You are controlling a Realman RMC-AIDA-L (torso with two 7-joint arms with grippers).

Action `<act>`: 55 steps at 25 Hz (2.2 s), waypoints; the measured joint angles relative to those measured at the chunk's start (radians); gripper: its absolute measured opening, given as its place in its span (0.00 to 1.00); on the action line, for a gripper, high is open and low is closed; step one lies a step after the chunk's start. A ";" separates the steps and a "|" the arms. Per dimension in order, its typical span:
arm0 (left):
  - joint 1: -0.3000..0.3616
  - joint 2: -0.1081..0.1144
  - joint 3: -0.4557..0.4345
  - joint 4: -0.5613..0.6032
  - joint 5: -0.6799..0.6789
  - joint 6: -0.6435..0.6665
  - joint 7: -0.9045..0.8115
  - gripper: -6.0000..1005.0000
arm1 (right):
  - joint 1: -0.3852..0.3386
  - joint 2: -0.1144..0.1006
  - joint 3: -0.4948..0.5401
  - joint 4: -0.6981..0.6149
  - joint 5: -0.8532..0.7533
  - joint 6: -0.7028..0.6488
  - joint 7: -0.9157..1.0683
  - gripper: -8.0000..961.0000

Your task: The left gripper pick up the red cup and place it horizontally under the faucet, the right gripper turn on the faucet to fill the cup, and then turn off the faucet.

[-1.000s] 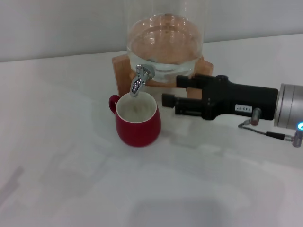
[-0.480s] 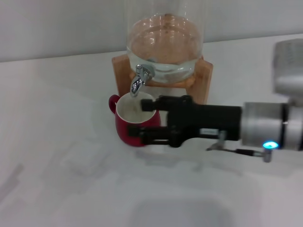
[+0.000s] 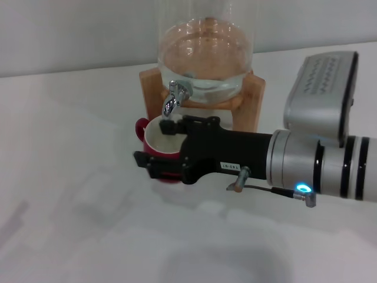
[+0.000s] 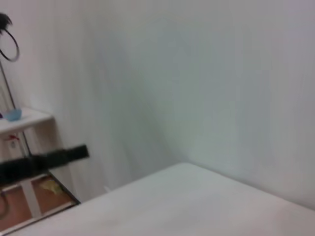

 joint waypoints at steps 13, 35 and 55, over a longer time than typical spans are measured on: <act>-0.016 0.000 -0.001 0.000 0.001 0.021 0.000 0.88 | 0.022 0.004 -0.122 -0.055 -0.145 -0.139 0.050 0.78; -0.029 0.000 0.000 0.000 0.021 0.021 0.000 0.88 | 0.067 -0.002 -0.064 -0.003 -0.085 -0.176 0.039 0.78; -0.038 0.000 0.000 0.000 0.024 0.021 -0.002 0.88 | 0.050 -0.003 -0.009 0.013 -0.096 -0.136 0.036 0.78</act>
